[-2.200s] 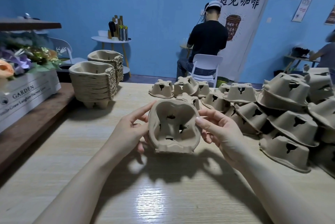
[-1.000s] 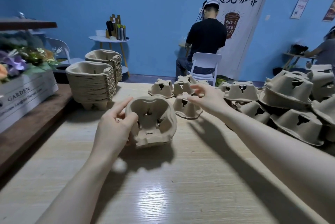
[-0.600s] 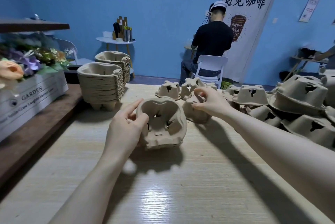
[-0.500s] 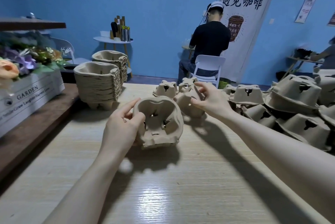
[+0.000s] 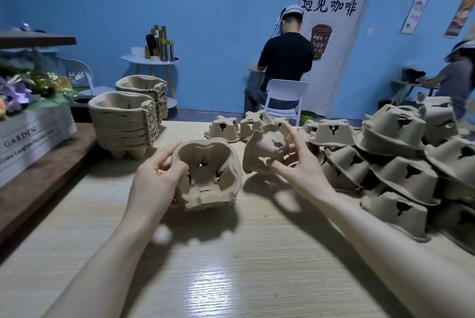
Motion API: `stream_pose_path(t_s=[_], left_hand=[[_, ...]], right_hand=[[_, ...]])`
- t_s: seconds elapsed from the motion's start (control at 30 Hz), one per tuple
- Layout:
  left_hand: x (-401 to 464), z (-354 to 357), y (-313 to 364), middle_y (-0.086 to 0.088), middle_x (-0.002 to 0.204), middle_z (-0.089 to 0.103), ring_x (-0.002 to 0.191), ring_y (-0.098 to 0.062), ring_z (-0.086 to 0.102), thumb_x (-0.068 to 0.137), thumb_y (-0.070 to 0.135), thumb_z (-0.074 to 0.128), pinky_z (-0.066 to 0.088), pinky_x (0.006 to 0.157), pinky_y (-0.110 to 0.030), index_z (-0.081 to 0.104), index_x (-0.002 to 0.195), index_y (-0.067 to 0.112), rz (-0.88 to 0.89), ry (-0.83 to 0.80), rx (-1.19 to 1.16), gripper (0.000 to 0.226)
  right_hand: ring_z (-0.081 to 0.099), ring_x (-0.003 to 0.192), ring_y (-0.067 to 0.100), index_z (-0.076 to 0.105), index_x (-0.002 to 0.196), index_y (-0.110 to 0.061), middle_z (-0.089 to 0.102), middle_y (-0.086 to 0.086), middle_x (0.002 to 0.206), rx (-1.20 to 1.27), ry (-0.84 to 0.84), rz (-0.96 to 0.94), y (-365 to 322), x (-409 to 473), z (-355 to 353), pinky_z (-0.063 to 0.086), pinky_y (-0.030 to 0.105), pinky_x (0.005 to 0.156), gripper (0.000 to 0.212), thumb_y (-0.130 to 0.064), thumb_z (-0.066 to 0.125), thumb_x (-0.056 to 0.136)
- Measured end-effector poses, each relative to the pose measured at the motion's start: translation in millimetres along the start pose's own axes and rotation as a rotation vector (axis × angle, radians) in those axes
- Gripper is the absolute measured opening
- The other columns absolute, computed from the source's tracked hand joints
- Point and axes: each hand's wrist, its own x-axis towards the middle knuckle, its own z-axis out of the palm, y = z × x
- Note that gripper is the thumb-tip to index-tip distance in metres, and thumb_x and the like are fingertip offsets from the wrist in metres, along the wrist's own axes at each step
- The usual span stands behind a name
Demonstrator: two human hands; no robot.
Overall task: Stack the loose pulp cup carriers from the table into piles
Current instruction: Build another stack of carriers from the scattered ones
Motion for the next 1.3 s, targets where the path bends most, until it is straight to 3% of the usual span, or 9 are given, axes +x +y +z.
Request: stream_pose_path(t_s=[0.1, 0.27, 0.43, 0.53, 0.63, 0.9, 1.03, 1.2, 1.3], left_hand=[[-1.5, -0.6, 2.3, 0.013, 0.061, 0.059, 0.059, -0.017, 0.05, 0.065, 0.028, 0.059, 0.039, 0.036, -0.02, 0.066, 0.12, 0.035, -0.004, -0.002, -0.003, 0.056], [0.0, -0.6, 0.3, 0.014, 0.057, 0.055, 0.053, -0.011, 0.047, 0.09, 0.003, 0.061, 0.038, 0.035, -0.017, 0.065, 0.124, 0.031, 0.013, 0.007, 0.015, 0.044], [-1.7, 0.8, 2.0, 0.019, 0.053, 0.053, 0.046, -0.004, 0.048, 0.09, 0.001, 0.059, 0.038, 0.032, -0.02, 0.064, 0.122, 0.032, 0.015, 0.009, 0.03, 0.045], [-1.6, 1.0, 1.3, 0.019, 0.052, 0.052, 0.046, -0.013, 0.048, 0.09, 0.001, 0.06, 0.036, 0.031, -0.02, 0.065, 0.123, 0.032, 0.016, 0.016, 0.025, 0.046], [-1.6, 1.1, 1.8, 0.018, 0.051, 0.051, 0.041, -0.012, 0.047, 0.09, 0.0, 0.06, 0.036, 0.03, -0.02, 0.065, 0.122, 0.031, 0.013, 0.018, 0.029, 0.045], [-3.4, 1.8, 6.1, 0.002, 0.072, 0.055, 0.041, -0.004, 0.048, 0.09, 0.0, 0.06, 0.037, 0.03, -0.018, 0.066, 0.124, 0.027, -0.009, 0.015, -0.009, 0.044], [-5.9, 6.8, 6.8, -0.014, 0.087, 0.057, 0.04, -0.003, 0.051, 0.091, 0.001, 0.059, 0.037, 0.03, -0.019, 0.065, 0.123, 0.026, -0.081, -0.04, -0.081, 0.041], [-8.3, 8.8, 6.2, -0.009, 0.081, 0.062, 0.038, -0.007, 0.05, 0.091, 0.001, 0.06, 0.034, 0.03, -0.018, 0.066, 0.124, 0.021, -0.114, -0.058, -0.102, 0.04], [-7.8, 7.1, 4.6, -0.006, 0.077, 0.064, 0.04, -0.008, 0.051, 0.09, 0.003, 0.062, 0.035, 0.03, -0.02, 0.065, 0.127, 0.022, -0.116, -0.073, -0.11, 0.041]], right_hand=[[0.063, 0.079, 0.018, 0.019, 0.141, -0.063, 0.066, -0.003, 0.1, -0.058, -0.054, 0.035, 7.8, -8.6, -4.1, 0.055, 0.039, 0.083, 0.093, -0.023, 0.072, 0.076], [0.057, 0.098, 0.016, 0.033, 0.149, -0.03, 0.052, 0.003, 0.12, -0.15, -0.022, 0.128, 13.6, -21.5, -19.3, 0.041, 0.023, 0.087, 0.085, -0.019, 0.078, 0.078], [0.053, 0.073, 0.012, 0.043, 0.142, -0.026, 0.05, 0.0, 0.122, -0.035, 0.047, 0.15, 11.3, -34.5, -32.3, 0.053, 0.031, 0.081, 0.082, -0.034, 0.084, 0.071], [0.051, 0.07, 0.009, 0.04, 0.14, -0.037, 0.06, -0.001, 0.102, 0.06, 0.031, 0.166, 4.0, -36.4, -41.0, 0.048, 0.012, 0.061, 0.076, -0.035, 0.079, 0.074], [0.045, 0.061, 0.006, 0.049, 0.13, -0.045, 0.06, 0.0, 0.083, 0.091, -0.033, 0.114, 2.6, -36.7, -47.6, 0.039, 0.012, 0.06, 0.061, -0.03, 0.077, 0.078], [0.036, 0.055, 0.004, 0.073, 0.093, -0.018, 0.05, -0.008, 0.062, 0.179, -0.047, 0.028, 3.2, -43.2, -47.4, 0.029, 0.012, 0.053, 0.014, -0.011, 0.077, 0.081], [0.043, 0.056, 0.003, 0.076, 0.09, -0.02, 0.059, -0.011, 0.066, 0.128, -0.097, -0.041, -2.1, -47.6, -42.9, 0.032, 0.013, 0.055, 0.019, -0.004, 0.077, 0.08], [0.043, 0.056, 0.002, 0.068, 0.113, -0.031, 0.061, -0.009, 0.074, 0.03, -0.184, 0.03, 8.0, -45.9, -47.2, 0.039, 0.012, 0.062, 0.049, 0.002, 0.076, 0.078], [0.043, 0.058, 0.004, 0.065, 0.11, -0.029, 0.064, -0.003, 0.076, -0.015, -0.195, 0.067, 14.5, -43.5, -51.9, 0.04, 0.018, 0.064, 0.043, -0.001, 0.075, 0.079]])
